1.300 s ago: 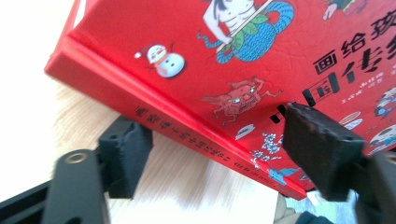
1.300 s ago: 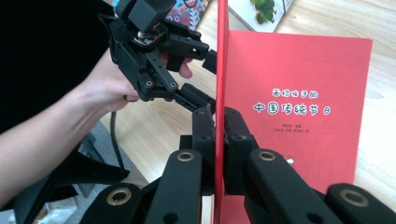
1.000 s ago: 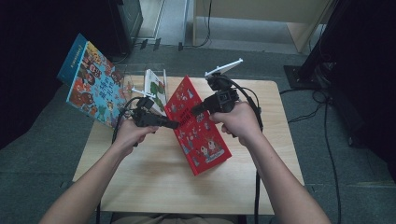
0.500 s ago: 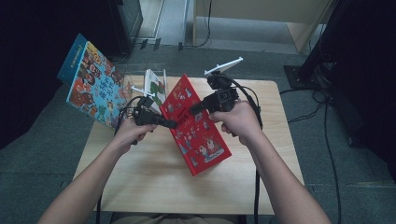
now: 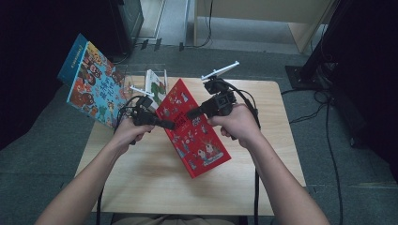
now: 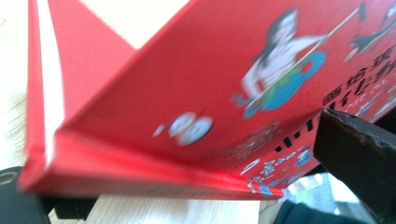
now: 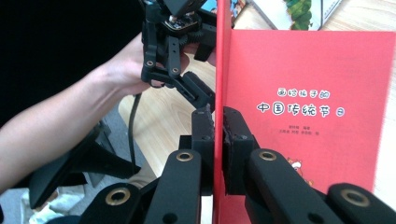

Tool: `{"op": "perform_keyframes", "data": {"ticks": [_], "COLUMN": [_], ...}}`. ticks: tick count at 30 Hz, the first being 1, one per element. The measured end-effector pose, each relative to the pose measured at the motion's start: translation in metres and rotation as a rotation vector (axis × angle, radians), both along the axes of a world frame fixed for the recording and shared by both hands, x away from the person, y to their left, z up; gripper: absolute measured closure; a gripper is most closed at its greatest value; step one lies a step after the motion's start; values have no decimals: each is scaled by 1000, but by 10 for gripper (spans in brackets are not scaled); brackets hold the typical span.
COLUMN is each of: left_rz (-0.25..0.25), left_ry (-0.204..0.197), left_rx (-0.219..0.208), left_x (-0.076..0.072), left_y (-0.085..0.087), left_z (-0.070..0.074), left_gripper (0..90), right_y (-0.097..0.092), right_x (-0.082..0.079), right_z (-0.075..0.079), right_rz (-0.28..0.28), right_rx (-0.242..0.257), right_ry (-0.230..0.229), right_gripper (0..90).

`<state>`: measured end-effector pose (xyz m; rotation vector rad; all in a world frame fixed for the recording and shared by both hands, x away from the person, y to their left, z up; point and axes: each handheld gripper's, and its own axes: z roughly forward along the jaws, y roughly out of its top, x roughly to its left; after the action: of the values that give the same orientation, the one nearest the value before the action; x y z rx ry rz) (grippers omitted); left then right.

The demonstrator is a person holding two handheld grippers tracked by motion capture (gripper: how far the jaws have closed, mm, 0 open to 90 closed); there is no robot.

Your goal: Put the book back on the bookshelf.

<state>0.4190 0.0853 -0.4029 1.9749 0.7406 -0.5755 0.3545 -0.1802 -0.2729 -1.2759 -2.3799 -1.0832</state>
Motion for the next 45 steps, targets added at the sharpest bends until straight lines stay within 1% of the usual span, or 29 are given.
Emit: {"op": "perform_keyframes", "data": {"ticks": [1, 3, 5, 7, 8, 9, 10, 11, 13, 14, 15, 17, 19, 24, 26, 27, 28, 31, 34, 37, 40, 42, 45], "left_rz": [6, 21, 35, 47, 51, 53, 55, 60, 77, 81, 88, 95, 96, 95, 91, 89, 89, 74, 64, 54, 47, 42, 38], "left_ry": [-15, -38, -43, -55, -56, -56, -70, -73, -71, -67, -67, -74, -79, -102, -109, -107, -108, -118, -141, -155, -183, -204, -223], "left_rx": [-15, -30, -45, -41, -36, -30, -20, -19, -43, -61, -82, -112, -125, -123, -120, -116, -112, -106, -106, -112, -120, -112, -97], "left_x": [-1, -3, -5, -7, -7, -7, -7, -7, -7, -7, -7, -7, -7, -8, -8, -8, -8, -8, -9, -10, -12, -13, -14], "left_y": [1, 3, 5, 5, 5, 5, 5, 5, 8, 11, 13, 17, 19, 22, 23, 23, 23, 25, 26, 27, 29, 28, 27], "left_z": [1, 5, 9, 14, 15, 15, 16, 16, 17, 17, 18, 20, 22, 26, 27, 28, 28, 29, 31, 33, 37, 41, 43], "left_gripper": [33, 65, 114, 137, 141, 142, 143, 149, 187, 212, 234, 277, 302, 325, 341, 351, 359, 389, 414, 448, 477, 487, 495], "right_y": [0, -4, -9, -11, -12, -13, -13, -13, -16, -17, -19, -22, -24, -24, -24, -25, -25, -28, -29, -31, -34, -36, -38], "right_x": [0, 1, 1, 0, -1, -1, -1, -1, 0, 0, 0, 0, -1, -2, -2, -2, -2, -2, -3, -5, -6, -6, -8], "right_z": [-1, -1, -2, -3, -2, -3, -3, -4, -7, -8, -10, -13, -14, -15, -16, -16, -16, -19, -20, -22, -23, -24, -27], "right_rz": [5, -16, -26, -30, -22, -24, -23, -22, -19, -24, -15, -14, -13, 7, 18, 25, 28, 42, 56, 75, 100, 111, 128], "right_rx": [8, 35, 66, 76, 77, 75, 73, 70, 76, 84, 98, 123, 143, 151, 150, 150, 147, 145, 148, 152, 164, 177, 176], "right_ry": [-4, 6, 6, -4, -14, -18, -22, -23, -31, -20, -31, -32, -32, -56, -73, -83, -82, -107, -127, -158, -190, -208, -237], "right_gripper": [863, 867, 871, 875, 876, 877, 878, 881, 885, 887, 887, 887, 888, 887, 887, 887, 887, 887, 887, 886, 885, 885, 885]}}
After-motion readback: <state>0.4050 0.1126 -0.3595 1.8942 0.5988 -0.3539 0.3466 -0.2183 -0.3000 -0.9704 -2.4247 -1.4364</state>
